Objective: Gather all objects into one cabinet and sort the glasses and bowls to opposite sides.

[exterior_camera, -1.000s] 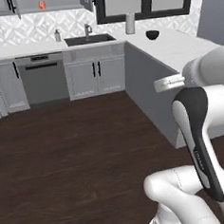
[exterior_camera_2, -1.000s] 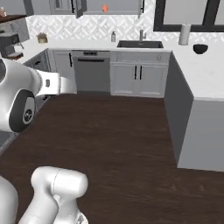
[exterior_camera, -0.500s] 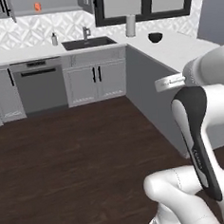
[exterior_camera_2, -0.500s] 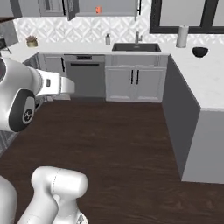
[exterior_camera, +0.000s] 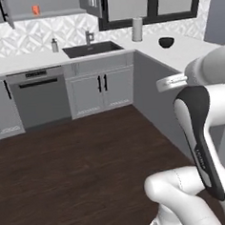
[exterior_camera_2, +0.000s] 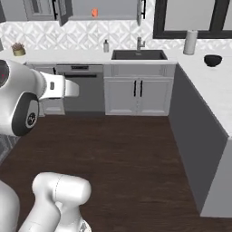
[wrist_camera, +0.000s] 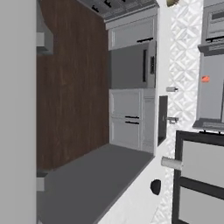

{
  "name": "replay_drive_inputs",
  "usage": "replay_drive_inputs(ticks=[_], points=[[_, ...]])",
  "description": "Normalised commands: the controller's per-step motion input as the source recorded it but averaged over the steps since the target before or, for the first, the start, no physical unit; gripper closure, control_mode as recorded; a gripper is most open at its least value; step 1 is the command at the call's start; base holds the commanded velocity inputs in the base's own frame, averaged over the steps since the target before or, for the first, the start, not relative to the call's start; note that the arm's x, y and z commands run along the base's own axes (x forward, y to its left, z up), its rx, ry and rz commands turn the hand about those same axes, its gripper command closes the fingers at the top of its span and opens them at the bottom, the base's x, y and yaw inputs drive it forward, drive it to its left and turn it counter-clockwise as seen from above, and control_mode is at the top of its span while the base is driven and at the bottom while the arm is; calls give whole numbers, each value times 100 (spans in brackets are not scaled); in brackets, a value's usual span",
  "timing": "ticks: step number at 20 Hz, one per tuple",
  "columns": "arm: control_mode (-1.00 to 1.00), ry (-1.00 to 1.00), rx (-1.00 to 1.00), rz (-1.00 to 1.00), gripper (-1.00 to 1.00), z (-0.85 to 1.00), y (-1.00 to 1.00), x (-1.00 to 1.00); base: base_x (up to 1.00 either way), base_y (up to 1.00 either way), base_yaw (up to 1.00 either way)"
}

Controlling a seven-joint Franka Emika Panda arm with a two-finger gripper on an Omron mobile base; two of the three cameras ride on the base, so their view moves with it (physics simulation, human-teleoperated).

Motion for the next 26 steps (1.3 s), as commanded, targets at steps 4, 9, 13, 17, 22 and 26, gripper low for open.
replay_drive_inputs(ticks=[4,9,13,17,22,26], points=[[100,0,0,0,-100,0,0,0,73,100,-5],[100,0,0,0,-100,0,0,0,26,21,2],[100,0,0,0,-100,0,0,0,94,0,20],[100,0,0,0,-100,0,0,0,98,-3,36],[100,0,0,0,-100,0,0,0,76,-48,8],[100,0,0,0,-100,0,0,0,93,-38,-2]])
